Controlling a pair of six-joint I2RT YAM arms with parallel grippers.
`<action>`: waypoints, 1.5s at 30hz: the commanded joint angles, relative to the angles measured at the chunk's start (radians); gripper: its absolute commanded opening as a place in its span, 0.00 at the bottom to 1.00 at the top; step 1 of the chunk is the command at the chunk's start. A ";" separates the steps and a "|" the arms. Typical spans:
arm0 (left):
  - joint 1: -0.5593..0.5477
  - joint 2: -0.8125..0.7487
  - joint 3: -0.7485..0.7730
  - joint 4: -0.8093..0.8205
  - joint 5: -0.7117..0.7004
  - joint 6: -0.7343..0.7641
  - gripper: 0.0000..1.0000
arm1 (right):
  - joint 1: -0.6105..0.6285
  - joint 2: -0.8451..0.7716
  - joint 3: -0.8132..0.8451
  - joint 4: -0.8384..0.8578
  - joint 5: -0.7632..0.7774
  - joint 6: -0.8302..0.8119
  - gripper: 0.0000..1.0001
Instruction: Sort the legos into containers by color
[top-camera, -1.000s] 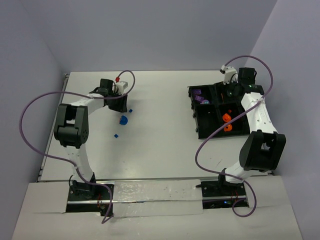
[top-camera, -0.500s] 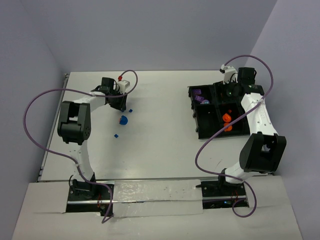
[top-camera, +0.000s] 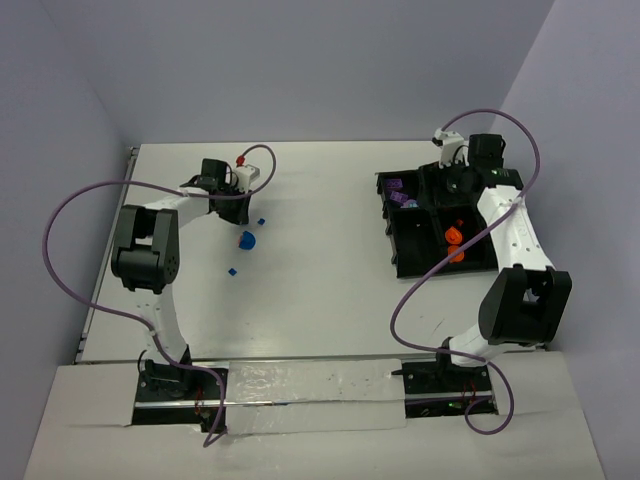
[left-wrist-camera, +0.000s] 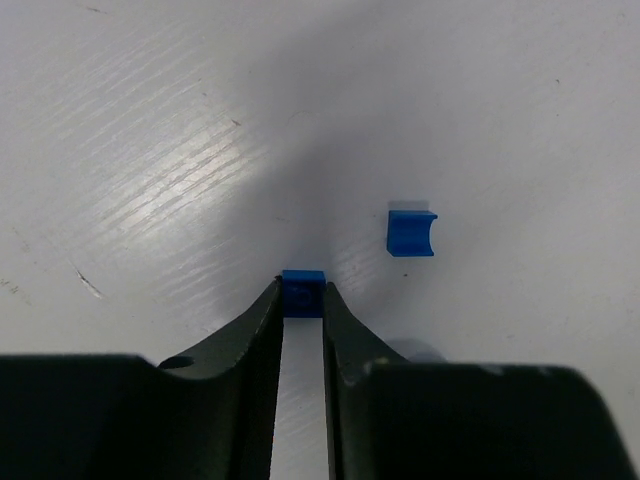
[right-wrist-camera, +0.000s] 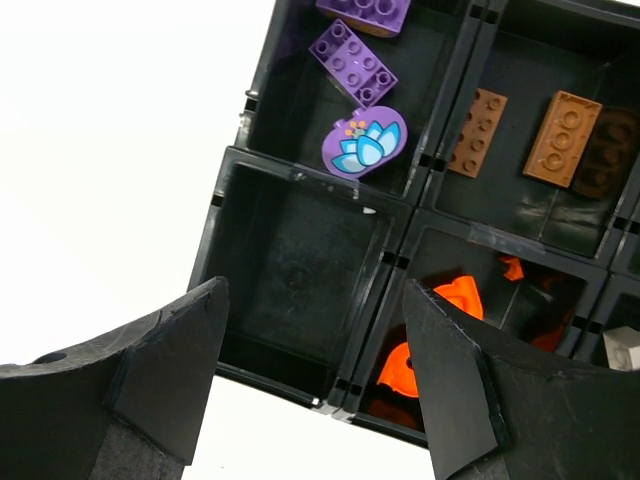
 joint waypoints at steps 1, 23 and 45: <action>-0.001 -0.010 -0.013 -0.038 -0.003 -0.003 0.19 | 0.042 -0.042 0.030 0.027 -0.027 0.030 0.77; 0.008 -0.499 -0.339 0.602 0.797 -1.228 0.00 | 0.530 -0.065 0.000 0.356 -0.225 0.194 0.74; -0.016 -0.446 -0.460 1.021 0.866 -1.776 0.00 | 0.748 0.137 0.219 0.322 -0.270 0.183 0.73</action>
